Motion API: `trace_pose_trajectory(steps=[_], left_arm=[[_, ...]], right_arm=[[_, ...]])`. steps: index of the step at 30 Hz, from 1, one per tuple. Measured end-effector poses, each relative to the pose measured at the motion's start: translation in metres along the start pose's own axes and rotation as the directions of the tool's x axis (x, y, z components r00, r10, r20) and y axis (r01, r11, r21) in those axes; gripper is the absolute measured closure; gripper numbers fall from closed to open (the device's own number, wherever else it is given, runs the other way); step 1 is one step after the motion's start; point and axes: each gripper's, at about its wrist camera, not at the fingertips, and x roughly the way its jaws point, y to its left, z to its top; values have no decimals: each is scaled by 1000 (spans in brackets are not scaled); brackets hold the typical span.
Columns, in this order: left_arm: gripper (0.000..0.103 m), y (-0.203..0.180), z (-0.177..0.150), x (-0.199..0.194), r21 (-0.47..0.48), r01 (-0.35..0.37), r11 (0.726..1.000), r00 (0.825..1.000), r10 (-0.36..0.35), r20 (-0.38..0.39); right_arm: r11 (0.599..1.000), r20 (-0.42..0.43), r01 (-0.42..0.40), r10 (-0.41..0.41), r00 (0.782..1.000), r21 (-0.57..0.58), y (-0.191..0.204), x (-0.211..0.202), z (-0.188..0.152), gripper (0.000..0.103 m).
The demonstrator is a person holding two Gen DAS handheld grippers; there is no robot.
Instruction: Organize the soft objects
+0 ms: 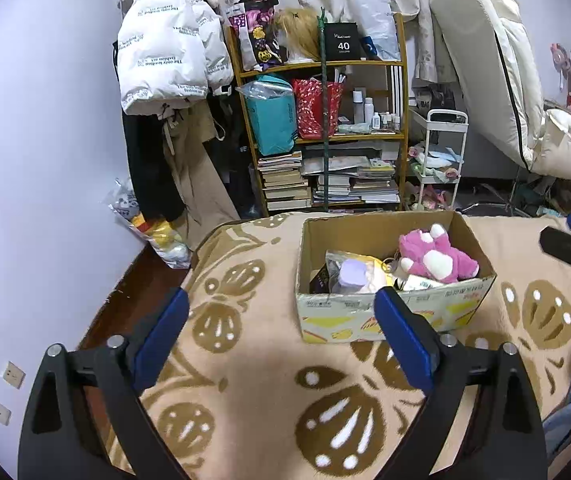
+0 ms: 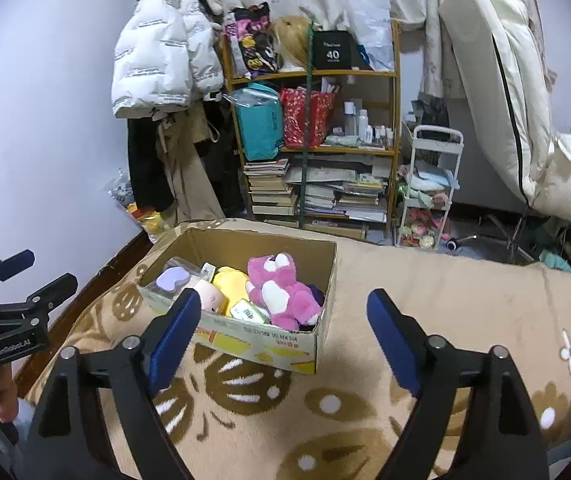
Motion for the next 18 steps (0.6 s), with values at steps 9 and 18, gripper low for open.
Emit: trace_pose_trajectory(steps=[9,18], left_arm=[[4,2,-12,-24,3,-26,1000,999,26,30],[3,8,-24,-42,-23,-21,1000,999,21,30]], right_arm=[[1000,46,4,-4,999,-8,3,-38,-7,2],[999,77,-2,-2,997,45,-5,-57,-20,0]])
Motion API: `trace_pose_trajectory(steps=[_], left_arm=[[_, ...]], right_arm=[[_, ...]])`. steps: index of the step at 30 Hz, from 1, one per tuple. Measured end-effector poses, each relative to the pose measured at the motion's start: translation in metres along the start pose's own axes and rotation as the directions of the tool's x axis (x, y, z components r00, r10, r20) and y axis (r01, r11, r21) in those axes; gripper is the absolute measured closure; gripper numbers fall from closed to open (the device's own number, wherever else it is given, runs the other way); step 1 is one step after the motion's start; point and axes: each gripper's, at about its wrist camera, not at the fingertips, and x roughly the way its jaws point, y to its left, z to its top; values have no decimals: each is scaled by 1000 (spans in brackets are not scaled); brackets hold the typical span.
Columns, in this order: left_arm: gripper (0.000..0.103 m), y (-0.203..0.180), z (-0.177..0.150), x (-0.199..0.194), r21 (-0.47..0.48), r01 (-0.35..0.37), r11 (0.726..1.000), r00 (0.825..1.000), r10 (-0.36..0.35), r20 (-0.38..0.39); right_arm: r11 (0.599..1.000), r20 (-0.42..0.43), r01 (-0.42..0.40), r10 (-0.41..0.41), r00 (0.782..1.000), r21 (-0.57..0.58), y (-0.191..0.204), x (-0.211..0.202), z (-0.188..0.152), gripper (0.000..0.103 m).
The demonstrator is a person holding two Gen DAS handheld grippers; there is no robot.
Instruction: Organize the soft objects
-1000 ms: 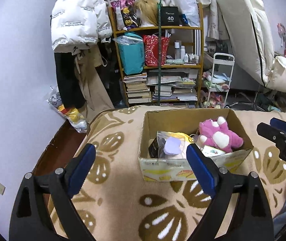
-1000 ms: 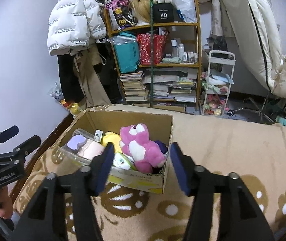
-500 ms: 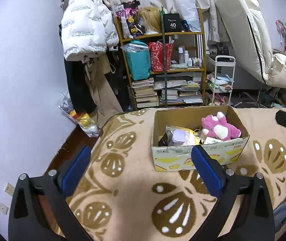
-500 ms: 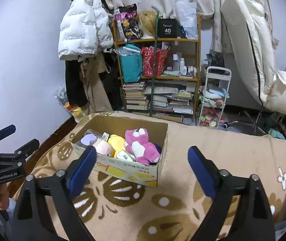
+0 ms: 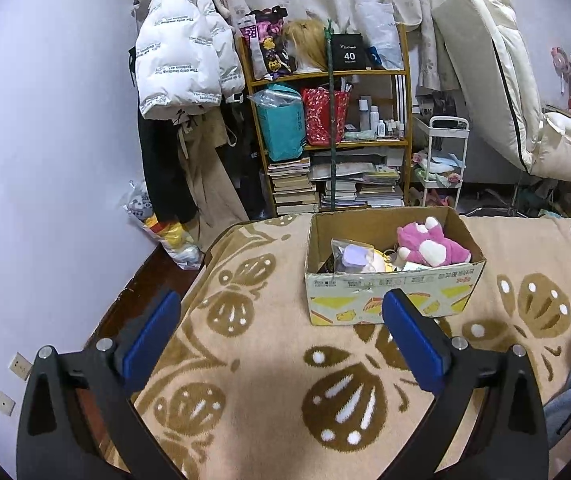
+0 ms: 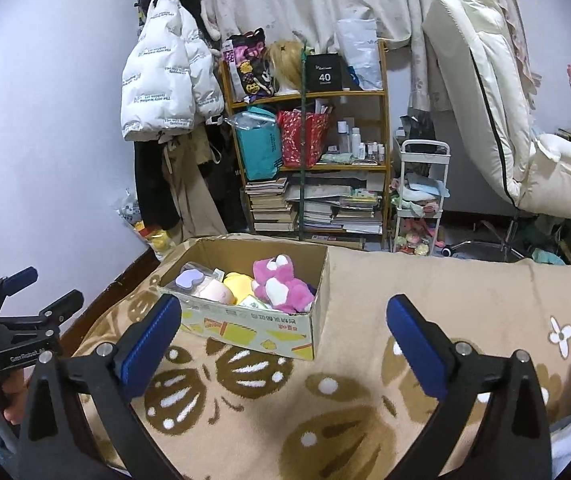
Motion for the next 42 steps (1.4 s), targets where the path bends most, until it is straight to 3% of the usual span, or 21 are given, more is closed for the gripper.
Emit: trace_pose_trajectory(steps=[18,32,42], left_arm=[[3,19,-16,-4,-30,-62,998,998,63,16],[3,22,-20,11,-55,-53,997,999,52,-3],[3,15,-20,9,-8,-56,998,998,56,6]], right_arm=[[1000,34,-5,6,999,-22,6,5,-18,0],[999,2,13,-12,1000,-46,8,22,-21,0],[999,8,17,-17,1000,-50,6,23,-22,0]])
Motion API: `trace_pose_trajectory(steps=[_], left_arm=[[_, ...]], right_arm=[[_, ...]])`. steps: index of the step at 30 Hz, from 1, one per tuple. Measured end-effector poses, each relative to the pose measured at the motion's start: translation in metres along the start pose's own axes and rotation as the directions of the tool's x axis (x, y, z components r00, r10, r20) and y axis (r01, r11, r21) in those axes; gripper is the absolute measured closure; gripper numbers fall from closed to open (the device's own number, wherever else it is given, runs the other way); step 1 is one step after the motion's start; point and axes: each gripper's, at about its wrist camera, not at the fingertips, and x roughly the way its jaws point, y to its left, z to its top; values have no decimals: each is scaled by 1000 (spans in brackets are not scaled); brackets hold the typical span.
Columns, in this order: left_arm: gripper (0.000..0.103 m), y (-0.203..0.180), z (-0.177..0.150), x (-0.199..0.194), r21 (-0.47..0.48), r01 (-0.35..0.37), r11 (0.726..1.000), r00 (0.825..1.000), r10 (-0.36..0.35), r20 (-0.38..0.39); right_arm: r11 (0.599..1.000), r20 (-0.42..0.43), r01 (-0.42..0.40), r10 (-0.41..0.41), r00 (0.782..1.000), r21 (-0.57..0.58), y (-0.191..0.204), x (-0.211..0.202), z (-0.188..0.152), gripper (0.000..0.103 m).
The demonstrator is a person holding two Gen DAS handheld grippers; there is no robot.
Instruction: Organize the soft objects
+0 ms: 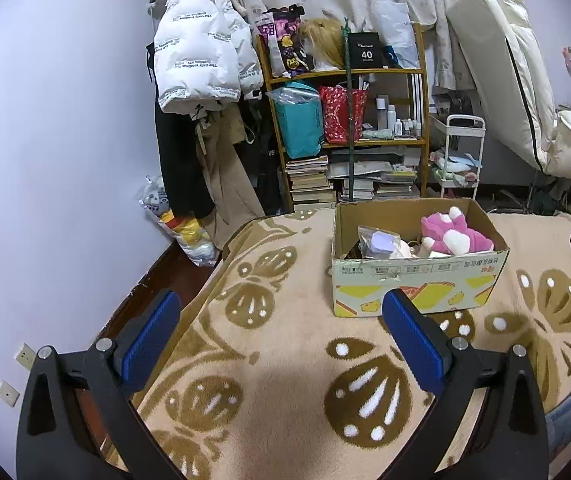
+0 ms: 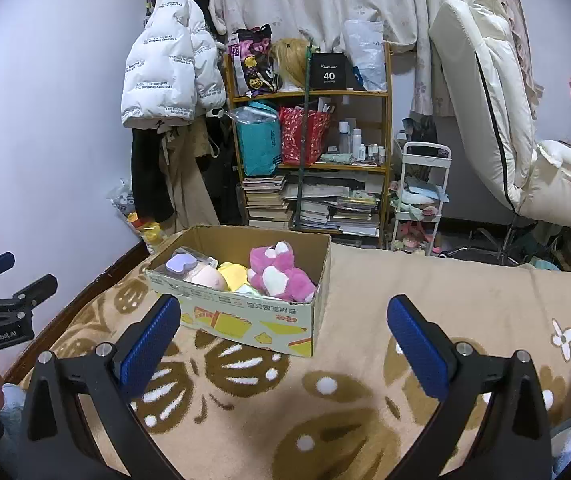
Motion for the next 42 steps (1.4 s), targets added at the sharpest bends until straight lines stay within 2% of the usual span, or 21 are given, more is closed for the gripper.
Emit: trace_pose_trajectory(steps=[12,17,24,42], left_arm=[[3,-1,0,2,1,-3,1000,1000,3,-9],[3,-2,-2,0,-12,34,999,999,-34,2],[3,-12,-4,-2,14,-5,1000,1000,5,24],[3,-9,-4,1,-1,21,1000,1000,-21,1]], right_arm=[[1000,-2,10,-10,1000,-9,2,1,0,0],[1000,-4,7,-7,1000,-9,2,0,0,0],[1000,-4,7,-8,1000,-10,2,0,0,0],[1000,-6,10,-10,1000,-10,3,-1,0,0]])
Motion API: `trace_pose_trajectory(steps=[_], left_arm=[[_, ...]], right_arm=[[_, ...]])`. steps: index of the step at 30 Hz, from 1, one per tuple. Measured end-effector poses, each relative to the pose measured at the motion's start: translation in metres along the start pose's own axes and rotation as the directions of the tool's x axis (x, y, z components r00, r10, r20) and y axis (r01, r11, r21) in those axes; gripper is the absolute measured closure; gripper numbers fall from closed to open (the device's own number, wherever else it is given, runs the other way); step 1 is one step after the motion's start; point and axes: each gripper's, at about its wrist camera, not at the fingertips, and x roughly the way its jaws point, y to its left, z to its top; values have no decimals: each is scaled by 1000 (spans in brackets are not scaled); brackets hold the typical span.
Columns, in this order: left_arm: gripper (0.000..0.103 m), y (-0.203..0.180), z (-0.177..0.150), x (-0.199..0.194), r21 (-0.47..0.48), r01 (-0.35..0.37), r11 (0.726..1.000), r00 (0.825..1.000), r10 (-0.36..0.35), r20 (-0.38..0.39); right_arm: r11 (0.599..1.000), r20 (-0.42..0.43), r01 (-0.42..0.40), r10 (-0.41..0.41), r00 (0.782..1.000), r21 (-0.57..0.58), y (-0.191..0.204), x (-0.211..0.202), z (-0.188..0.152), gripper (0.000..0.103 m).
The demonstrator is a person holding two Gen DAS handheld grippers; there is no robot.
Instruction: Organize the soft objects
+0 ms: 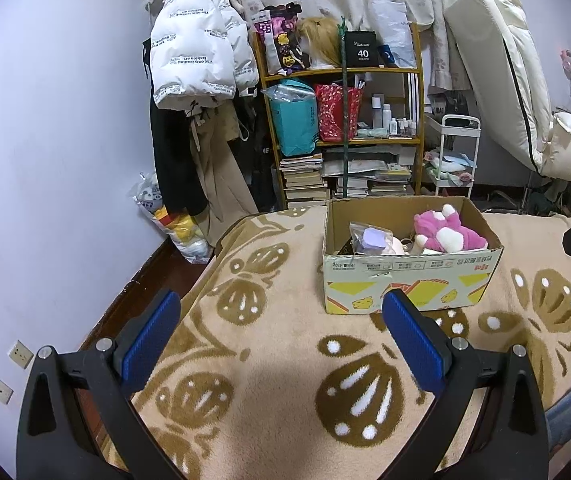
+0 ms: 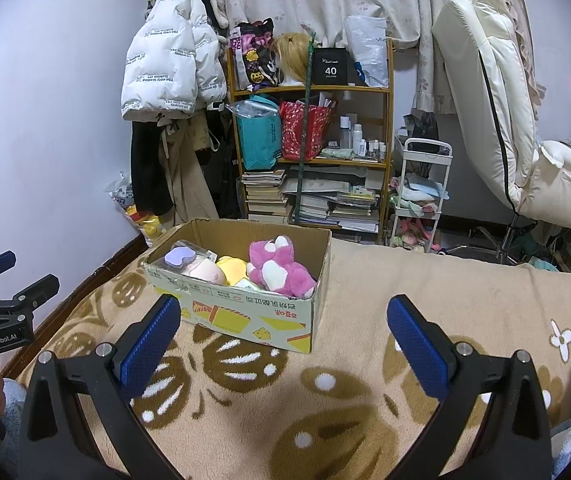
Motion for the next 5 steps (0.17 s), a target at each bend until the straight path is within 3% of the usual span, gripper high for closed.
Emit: trace_pose_trajectory(steps=[5], left_arm=[[3,0,2,0,-6,2,1000,1000,-2,-2]], right_arm=[[1000,0,-2,2,1000,0,-1,0,1,0]])
